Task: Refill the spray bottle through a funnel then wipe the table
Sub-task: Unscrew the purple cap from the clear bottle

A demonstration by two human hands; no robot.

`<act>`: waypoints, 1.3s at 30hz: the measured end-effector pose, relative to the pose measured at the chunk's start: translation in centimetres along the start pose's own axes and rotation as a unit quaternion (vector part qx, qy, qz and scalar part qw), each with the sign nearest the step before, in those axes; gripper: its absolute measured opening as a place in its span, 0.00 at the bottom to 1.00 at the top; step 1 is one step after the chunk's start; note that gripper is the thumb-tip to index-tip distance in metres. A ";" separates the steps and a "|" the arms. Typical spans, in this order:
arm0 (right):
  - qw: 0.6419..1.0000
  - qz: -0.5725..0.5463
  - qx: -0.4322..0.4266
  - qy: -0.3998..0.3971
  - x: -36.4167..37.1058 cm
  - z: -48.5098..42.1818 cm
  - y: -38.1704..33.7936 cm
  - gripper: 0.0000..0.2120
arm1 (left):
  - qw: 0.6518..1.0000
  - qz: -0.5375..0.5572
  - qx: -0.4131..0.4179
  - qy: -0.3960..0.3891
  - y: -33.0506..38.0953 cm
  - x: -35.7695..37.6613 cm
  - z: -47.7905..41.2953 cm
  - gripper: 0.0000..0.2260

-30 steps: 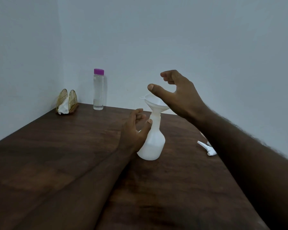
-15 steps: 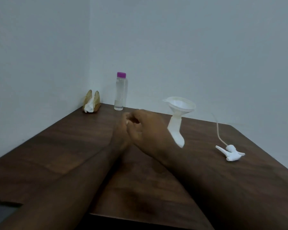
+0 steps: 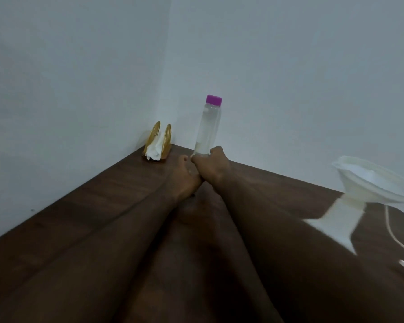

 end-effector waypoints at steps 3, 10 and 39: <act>0.999 0.015 -0.007 0.036 1.3 -4.8 -1.0 0.32 | 1.000 -0.007 0.003 -0.004 -0.4 0.4 -2.9 0.25; 0.994 -0.029 -0.012 0.100 2.0 -12.5 -1.5 0.39 | 0.998 -0.054 0.043 0.012 -1.8 0.9 -7.2 0.36; 0.997 -0.054 -0.049 0.010 -5.8 10.7 3.1 0.20 | 0.976 -0.157 0.098 -0.114 5.1 -0.8 9.9 0.14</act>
Point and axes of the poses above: each hand's wrist, its own z-axis away from the middle knuckle, its own x-axis out of the palm, y = z × x, the point moved 8 cm from there along -z, towards the middle knuckle, and after that the axes turned 6 degrees about x, right-handed, at the moved point
